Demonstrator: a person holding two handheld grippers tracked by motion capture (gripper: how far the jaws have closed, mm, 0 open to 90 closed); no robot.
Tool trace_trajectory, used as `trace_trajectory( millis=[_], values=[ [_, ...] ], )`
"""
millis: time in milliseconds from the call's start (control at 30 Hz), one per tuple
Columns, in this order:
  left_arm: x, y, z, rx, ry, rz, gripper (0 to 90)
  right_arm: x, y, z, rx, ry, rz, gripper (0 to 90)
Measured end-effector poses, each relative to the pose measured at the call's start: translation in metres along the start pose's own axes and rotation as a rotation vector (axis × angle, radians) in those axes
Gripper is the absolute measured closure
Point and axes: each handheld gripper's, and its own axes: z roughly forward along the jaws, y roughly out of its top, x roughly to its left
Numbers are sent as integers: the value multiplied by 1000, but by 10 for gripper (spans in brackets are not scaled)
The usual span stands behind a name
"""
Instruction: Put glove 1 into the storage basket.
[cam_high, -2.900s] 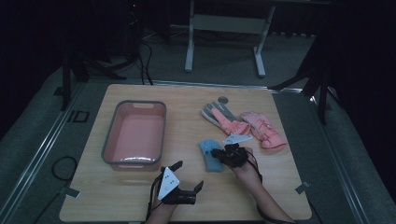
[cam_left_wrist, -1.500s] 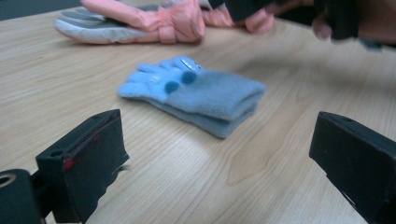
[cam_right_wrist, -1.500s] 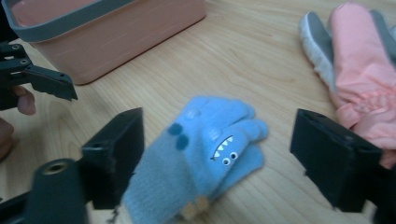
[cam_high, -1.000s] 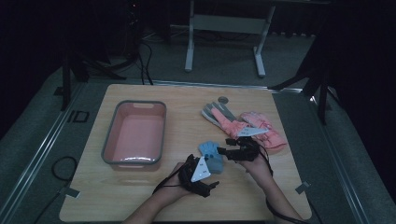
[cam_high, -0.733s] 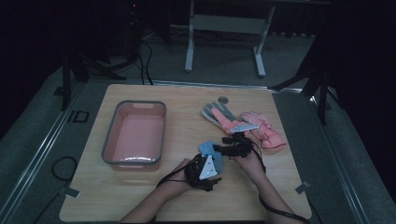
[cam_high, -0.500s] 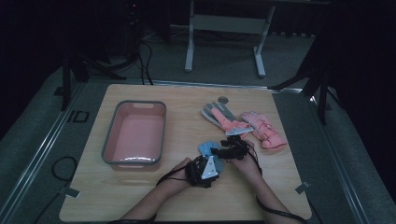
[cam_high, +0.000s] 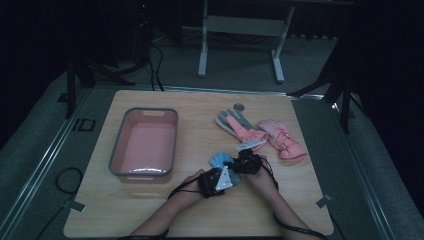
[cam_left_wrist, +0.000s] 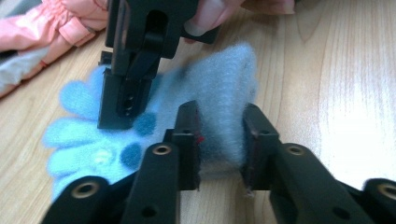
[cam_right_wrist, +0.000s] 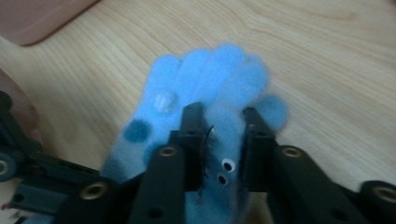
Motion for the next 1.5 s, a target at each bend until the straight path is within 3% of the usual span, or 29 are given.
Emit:
trace_trajectory(
  millis=[133,233,433,633,867,1000,1500],
  values=[
    [6,2,-1,11,-37,-66,757,-2,1,0,12,29,36,791],
    [8,3,-3,17,-50,-84,768,-3,0,0,-4,38,65,810],
    [9,4,-7,32,-39,-66,778,-5,3,-4,-22,57,89,828],
    [15,9,-19,18,-27,-80,779,0,15,-13,-64,64,93,834],
    [25,19,-36,12,9,-49,780,0,30,-28,-113,57,93,838],
    [30,24,-44,11,22,-38,779,1,38,-34,-139,77,107,839],
    [46,29,-80,7,64,-31,780,20,75,-44,-187,87,72,842]
  ],
)
